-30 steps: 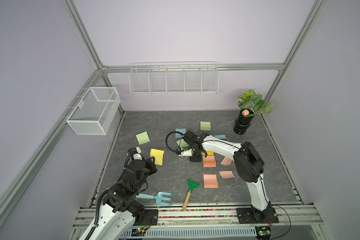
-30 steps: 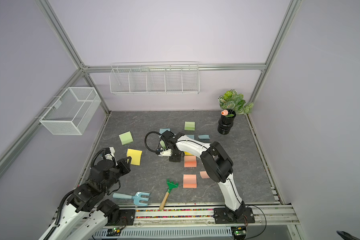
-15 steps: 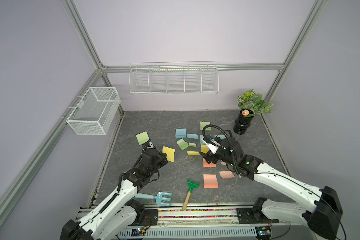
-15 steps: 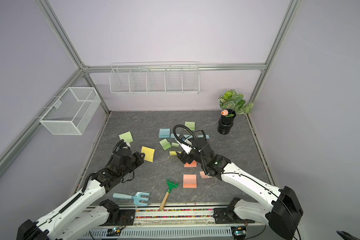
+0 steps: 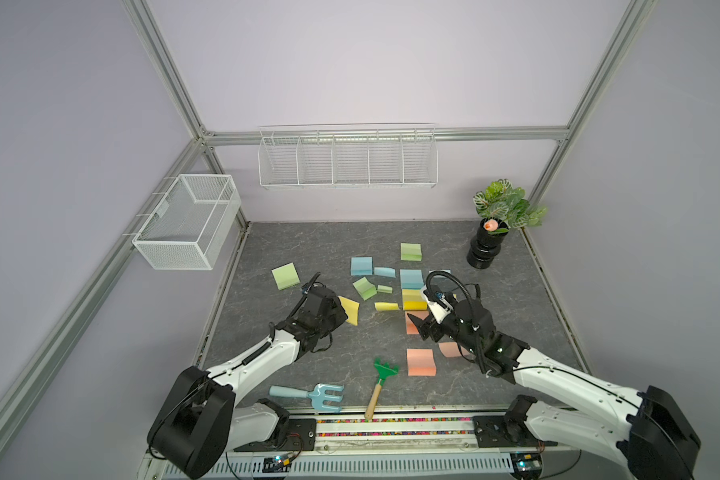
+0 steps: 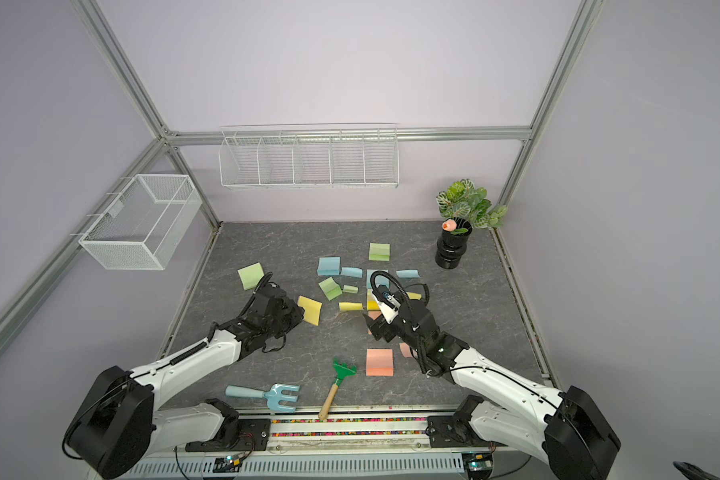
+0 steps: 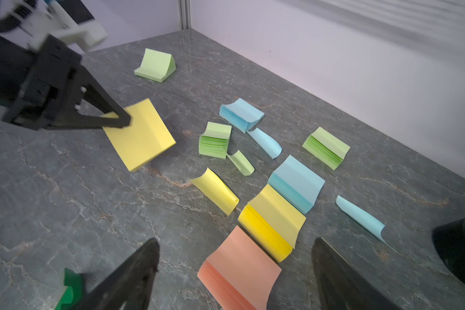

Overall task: Tear off pages from different memo pads
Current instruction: Place the memo pad at the center of the board.

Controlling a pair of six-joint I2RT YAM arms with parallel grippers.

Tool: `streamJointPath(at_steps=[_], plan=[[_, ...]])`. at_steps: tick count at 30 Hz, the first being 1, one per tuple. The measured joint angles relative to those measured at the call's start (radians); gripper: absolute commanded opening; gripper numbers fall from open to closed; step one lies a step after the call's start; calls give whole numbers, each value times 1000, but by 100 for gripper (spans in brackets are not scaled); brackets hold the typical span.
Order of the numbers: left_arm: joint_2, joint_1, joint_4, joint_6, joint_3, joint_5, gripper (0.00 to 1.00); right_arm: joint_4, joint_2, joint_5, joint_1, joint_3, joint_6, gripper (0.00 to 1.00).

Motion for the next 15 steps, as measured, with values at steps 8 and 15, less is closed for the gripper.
streamJointPath(at_steps=[8, 15], plan=[[153, 8, 19, 0, 70, 62, 0, 57, -60, 8, 0, -21, 16, 89], [217, 43, 63, -9, 76, 89, 0, 68, -90, 56, 0, -48, 20, 89]])
